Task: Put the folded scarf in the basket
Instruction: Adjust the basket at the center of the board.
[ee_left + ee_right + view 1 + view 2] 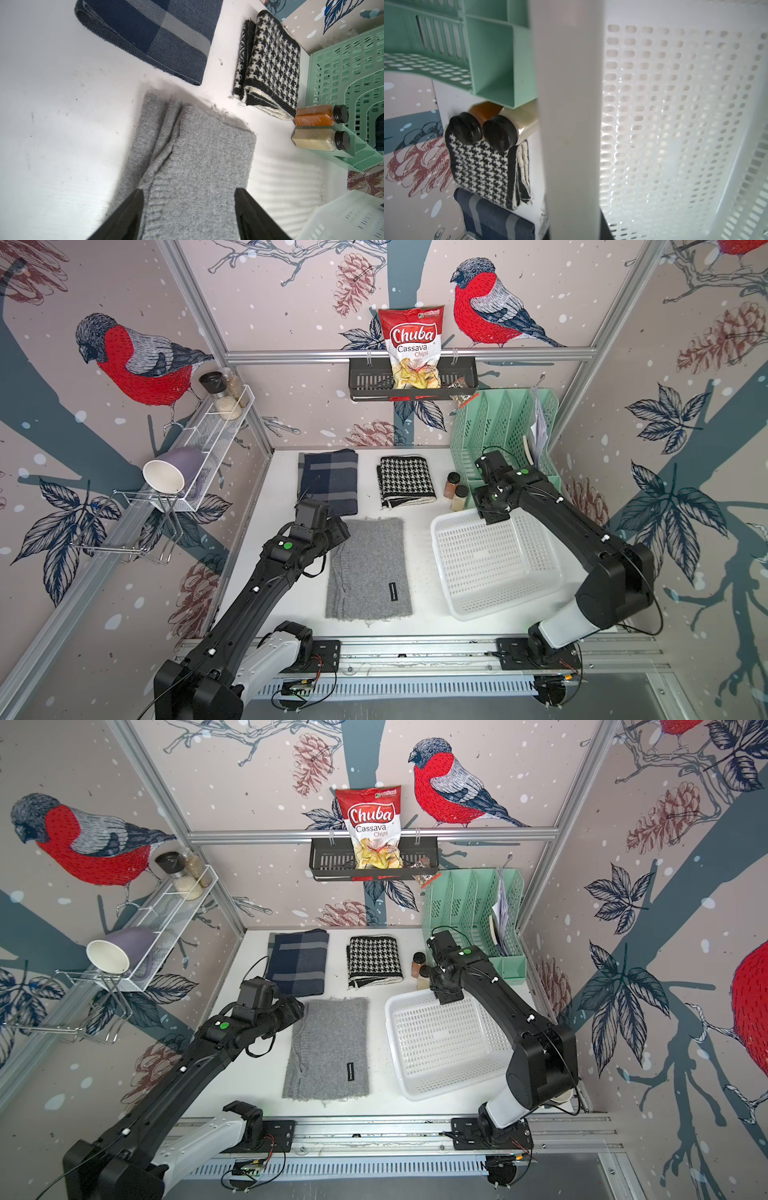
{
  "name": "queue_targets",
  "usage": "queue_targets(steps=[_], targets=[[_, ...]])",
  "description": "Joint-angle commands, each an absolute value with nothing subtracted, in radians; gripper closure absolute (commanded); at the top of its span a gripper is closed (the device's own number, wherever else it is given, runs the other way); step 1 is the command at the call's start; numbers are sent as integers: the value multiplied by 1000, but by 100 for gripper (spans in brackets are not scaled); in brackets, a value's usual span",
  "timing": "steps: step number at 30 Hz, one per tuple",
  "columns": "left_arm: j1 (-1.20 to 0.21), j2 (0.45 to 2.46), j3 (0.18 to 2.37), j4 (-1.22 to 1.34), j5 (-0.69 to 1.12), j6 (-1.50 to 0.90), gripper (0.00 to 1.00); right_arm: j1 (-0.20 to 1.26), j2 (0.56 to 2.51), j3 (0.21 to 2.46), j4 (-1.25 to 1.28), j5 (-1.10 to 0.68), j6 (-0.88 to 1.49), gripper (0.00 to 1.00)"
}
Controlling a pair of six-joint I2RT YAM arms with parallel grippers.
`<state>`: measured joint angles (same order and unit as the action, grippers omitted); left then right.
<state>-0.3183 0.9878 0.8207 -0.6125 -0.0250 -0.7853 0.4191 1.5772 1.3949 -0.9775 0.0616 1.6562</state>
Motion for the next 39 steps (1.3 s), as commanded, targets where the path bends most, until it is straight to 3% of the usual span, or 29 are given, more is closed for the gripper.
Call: queue_targets(steps=[1, 8, 35, 36, 39], targets=[[-326, 991, 822, -593, -26, -795, 27, 371, 1602, 1383, -920, -76, 1735, 100], [-333, 1002, 824, -591, -30, -798, 27, 347, 1681, 1453, -916, -111, 1793, 100], [-364, 1003, 792, -583, -42, -814, 27, 366, 1732, 1331, -806, -66, 1866, 100], [-364, 1002, 791, -585, -41, -812, 27, 363, 1727, 1314, -784, -74, 1867, 99], [-366, 995, 792, -596, -40, -811, 26, 363, 1722, 1292, -754, -73, 1858, 82]])
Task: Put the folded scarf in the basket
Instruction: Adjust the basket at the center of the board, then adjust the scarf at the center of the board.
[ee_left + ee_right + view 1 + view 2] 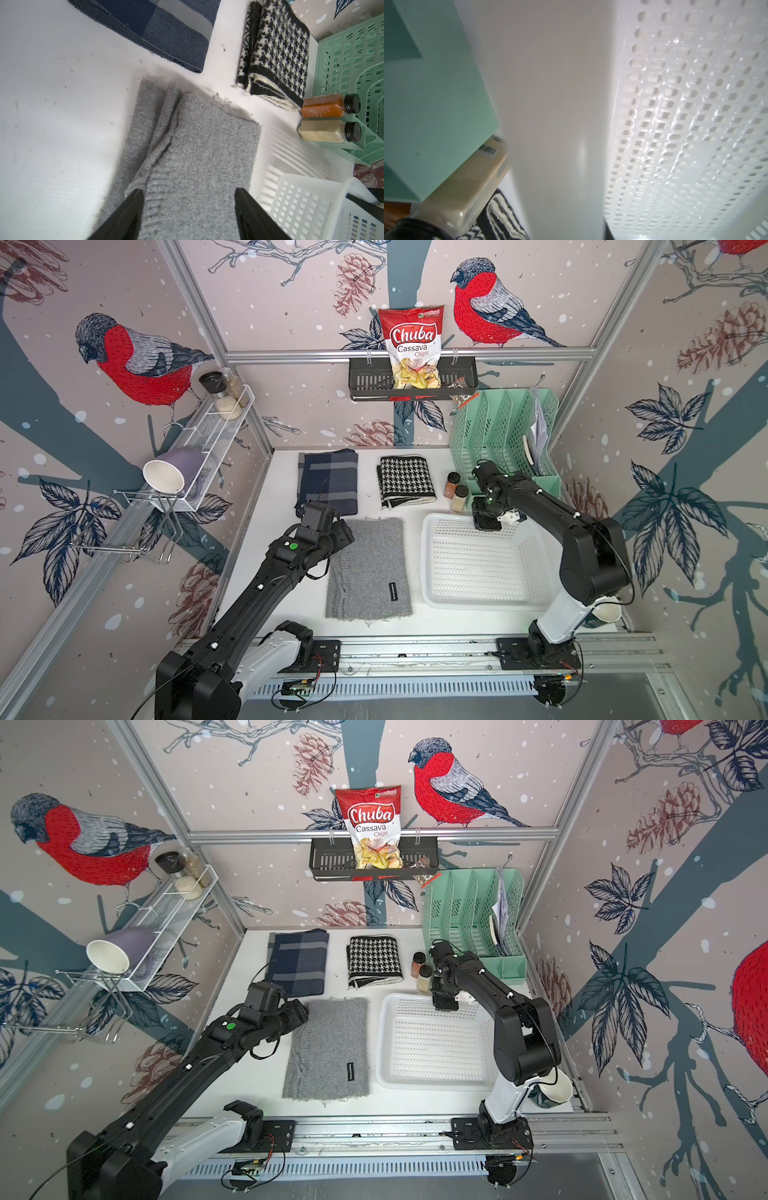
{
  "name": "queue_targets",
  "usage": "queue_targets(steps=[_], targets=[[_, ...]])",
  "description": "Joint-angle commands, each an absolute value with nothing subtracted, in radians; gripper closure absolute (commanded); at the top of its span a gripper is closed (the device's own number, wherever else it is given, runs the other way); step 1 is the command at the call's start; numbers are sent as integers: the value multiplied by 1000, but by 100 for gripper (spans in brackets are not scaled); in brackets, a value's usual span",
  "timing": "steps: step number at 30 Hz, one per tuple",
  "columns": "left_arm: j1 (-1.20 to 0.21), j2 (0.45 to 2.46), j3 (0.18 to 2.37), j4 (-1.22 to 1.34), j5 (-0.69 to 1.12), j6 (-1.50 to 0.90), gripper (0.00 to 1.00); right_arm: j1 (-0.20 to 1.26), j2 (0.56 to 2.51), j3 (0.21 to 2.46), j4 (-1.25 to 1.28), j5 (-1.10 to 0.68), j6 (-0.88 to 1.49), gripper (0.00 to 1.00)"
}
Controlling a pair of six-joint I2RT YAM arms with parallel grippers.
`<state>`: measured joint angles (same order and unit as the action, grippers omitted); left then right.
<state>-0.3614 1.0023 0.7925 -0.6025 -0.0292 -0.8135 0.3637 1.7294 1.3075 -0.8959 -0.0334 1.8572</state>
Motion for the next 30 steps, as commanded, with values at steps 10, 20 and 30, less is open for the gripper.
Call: queue_targets(steps=[10, 20, 30], targets=[[-367, 997, 789, -596, -44, -805, 24, 362, 1706, 1293, -743, -48, 1831, 39], [-367, 1018, 814, -620, -98, -764, 18, 397, 1609, 1333, -757, 24, 1822, 25], [-288, 1192, 872, -593, -137, -609, 16, 448, 1507, 1378, -695, 211, 1591, 25]])
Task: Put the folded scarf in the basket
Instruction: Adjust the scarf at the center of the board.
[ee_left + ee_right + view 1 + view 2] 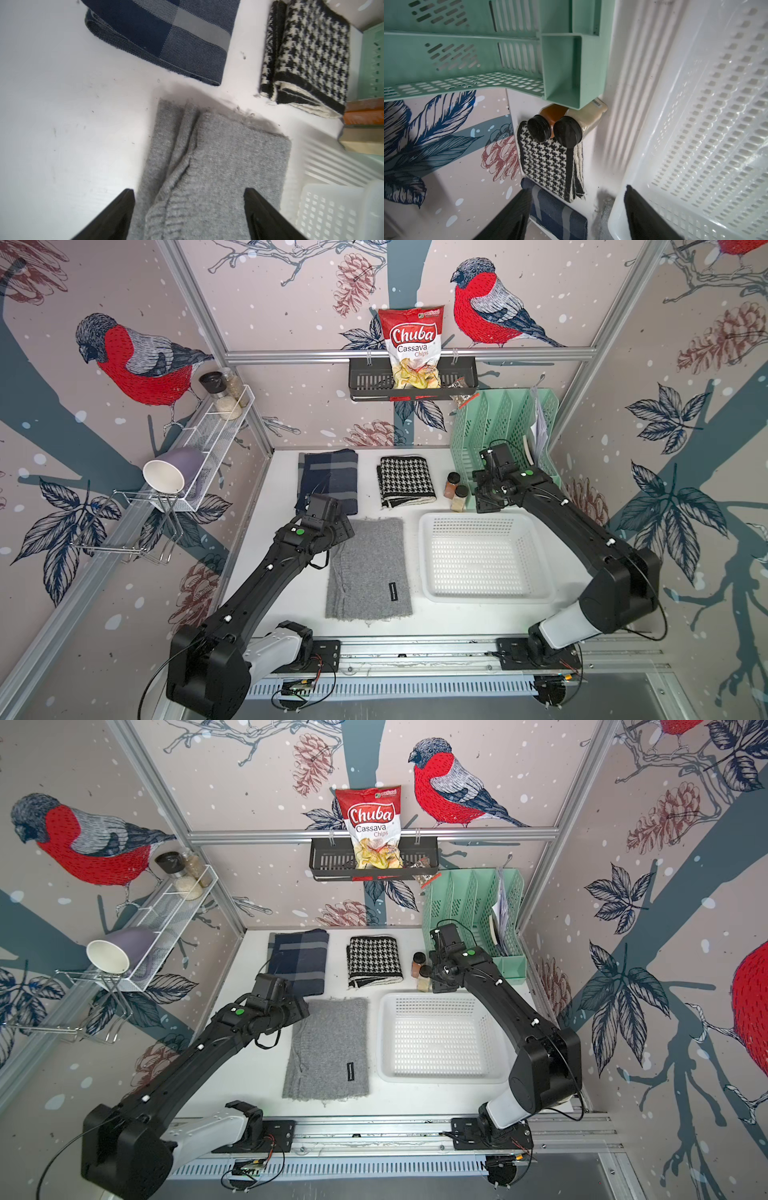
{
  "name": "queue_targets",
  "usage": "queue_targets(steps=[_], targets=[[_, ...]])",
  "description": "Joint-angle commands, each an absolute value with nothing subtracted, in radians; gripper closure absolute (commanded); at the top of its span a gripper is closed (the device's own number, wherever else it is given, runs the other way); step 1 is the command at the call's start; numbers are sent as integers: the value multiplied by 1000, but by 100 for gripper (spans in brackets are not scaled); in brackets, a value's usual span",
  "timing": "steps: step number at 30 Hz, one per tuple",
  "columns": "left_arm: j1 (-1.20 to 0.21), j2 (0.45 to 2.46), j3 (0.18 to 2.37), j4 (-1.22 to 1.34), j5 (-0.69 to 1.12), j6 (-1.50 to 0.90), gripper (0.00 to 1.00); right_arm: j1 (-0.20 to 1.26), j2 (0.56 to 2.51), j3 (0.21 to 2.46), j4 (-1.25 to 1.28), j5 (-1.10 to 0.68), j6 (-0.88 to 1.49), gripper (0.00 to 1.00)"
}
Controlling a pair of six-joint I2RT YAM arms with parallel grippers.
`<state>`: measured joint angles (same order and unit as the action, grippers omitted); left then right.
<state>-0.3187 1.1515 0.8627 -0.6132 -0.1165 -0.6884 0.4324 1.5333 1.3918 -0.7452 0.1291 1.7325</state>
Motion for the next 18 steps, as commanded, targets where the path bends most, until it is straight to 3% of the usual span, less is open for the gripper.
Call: queue_targets(steps=[1, 4, 7, 13, 18], targets=[[-271, 1214, 871, -580, -135, -593, 17, 453, 1492, 1362, -649, 204, 1536, 25], [-212, 1291, 888, -541, -91, -549, 22, 491, 1453, 1297, -466, 170, 1318, 27], [-184, 1367, 915, -500, -35, -497, 35, 562, 1431, 1267, -388, 149, 1110, 30], [-143, 1497, 937, -480, -8, -483, 60, 681, 1388, 1204, -390, 161, 947, 35], [-100, 1544, 914, -460, -13, -498, 60, 746, 1379, 1188, -357, 106, 879, 42]])
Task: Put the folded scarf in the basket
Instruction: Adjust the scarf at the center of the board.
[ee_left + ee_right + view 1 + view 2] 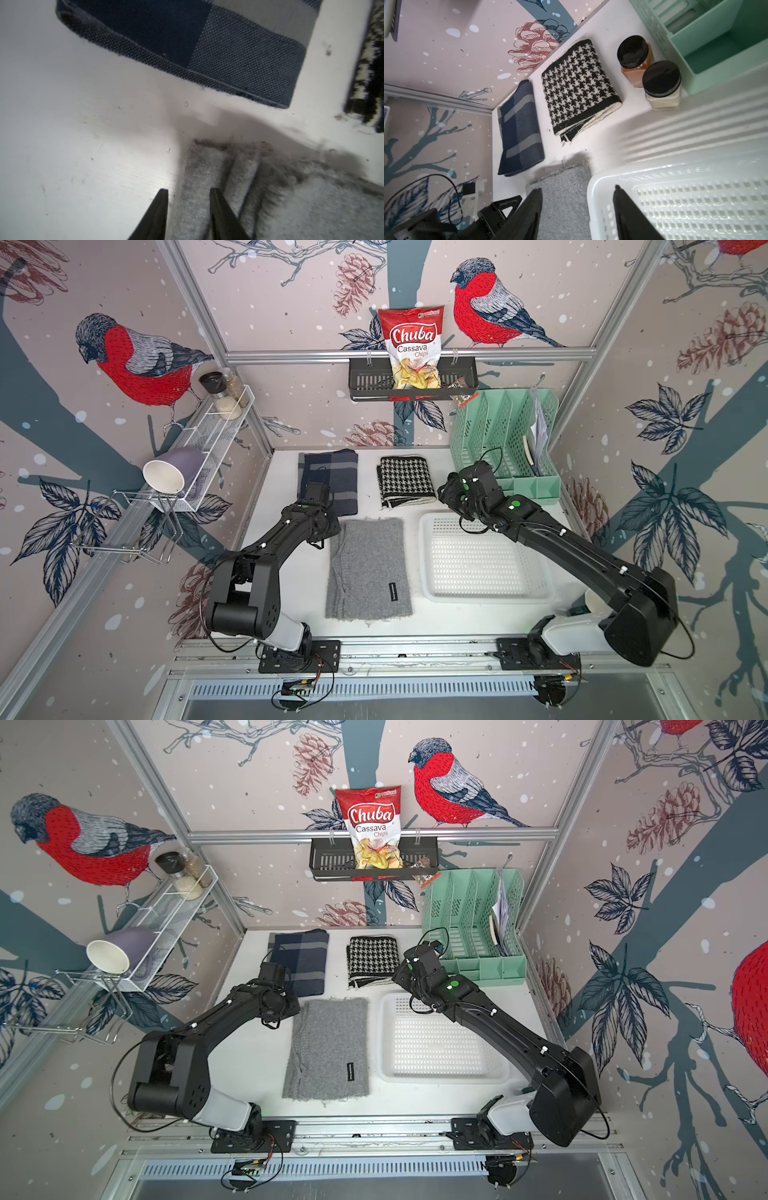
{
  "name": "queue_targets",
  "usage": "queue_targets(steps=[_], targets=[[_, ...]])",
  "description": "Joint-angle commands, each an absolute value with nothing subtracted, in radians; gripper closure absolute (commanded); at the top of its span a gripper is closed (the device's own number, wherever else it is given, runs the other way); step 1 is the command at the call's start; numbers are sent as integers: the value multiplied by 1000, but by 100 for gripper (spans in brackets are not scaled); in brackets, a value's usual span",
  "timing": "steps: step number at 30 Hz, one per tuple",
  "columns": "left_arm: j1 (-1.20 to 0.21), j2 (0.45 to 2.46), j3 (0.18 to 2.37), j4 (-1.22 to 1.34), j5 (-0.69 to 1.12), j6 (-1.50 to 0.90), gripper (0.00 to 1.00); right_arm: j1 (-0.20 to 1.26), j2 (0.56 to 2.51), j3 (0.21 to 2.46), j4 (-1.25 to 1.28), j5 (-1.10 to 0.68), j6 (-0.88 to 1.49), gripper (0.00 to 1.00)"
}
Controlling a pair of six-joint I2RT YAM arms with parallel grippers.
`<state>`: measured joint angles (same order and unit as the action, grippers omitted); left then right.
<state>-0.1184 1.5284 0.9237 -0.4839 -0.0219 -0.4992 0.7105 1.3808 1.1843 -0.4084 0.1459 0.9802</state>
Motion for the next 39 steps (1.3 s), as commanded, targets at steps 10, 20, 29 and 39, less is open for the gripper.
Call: queue_targets(steps=[10, 20, 29, 39], targets=[[-84, 1596, 881, -350, 73, -564, 59, 904, 1517, 1289, -403, 77, 842, 40], [-84, 1616, 865, -308, 96, -584, 70, 923, 1548, 1260, -389, 59, 847, 40], [-71, 1615, 810, -279, 19, -668, 100, 929, 1564, 1283, -401, 52, 829, 41], [63, 1494, 696, -262, 51, -794, 100, 982, 1674, 1380, -476, 13, 761, 36]])
